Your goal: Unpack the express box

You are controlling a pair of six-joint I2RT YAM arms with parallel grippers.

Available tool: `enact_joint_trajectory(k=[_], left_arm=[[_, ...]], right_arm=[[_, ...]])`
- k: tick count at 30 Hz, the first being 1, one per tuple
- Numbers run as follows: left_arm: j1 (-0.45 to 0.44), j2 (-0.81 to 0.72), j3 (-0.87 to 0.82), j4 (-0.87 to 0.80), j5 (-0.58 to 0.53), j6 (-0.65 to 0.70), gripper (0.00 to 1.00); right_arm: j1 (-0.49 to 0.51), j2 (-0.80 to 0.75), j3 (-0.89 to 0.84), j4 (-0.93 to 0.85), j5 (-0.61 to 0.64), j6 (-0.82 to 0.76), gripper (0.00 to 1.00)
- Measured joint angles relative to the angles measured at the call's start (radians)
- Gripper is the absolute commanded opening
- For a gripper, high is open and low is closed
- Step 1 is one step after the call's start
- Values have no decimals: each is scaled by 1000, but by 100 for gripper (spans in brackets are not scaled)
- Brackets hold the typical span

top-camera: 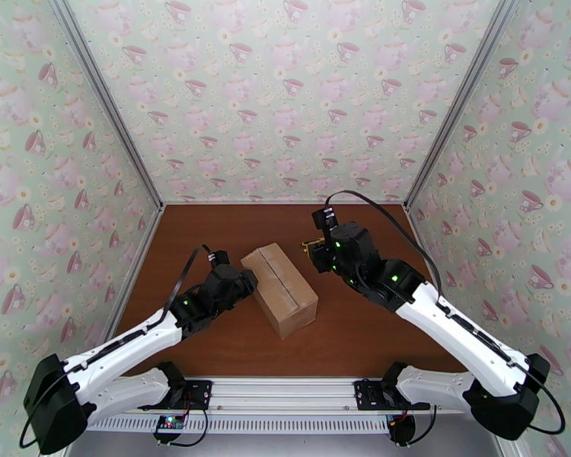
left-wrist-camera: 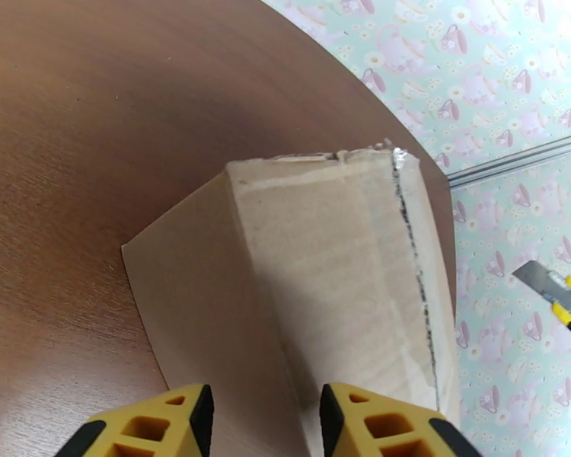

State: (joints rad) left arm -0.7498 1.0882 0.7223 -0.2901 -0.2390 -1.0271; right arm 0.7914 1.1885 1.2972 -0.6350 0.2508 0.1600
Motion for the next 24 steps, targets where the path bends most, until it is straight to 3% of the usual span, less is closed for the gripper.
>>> enact_joint_trajectory(k=[24], left_arm=[[0, 37, 3, 61, 8, -34, 45]], right_arm=[[0, 61, 47, 32, -154, 0, 0]])
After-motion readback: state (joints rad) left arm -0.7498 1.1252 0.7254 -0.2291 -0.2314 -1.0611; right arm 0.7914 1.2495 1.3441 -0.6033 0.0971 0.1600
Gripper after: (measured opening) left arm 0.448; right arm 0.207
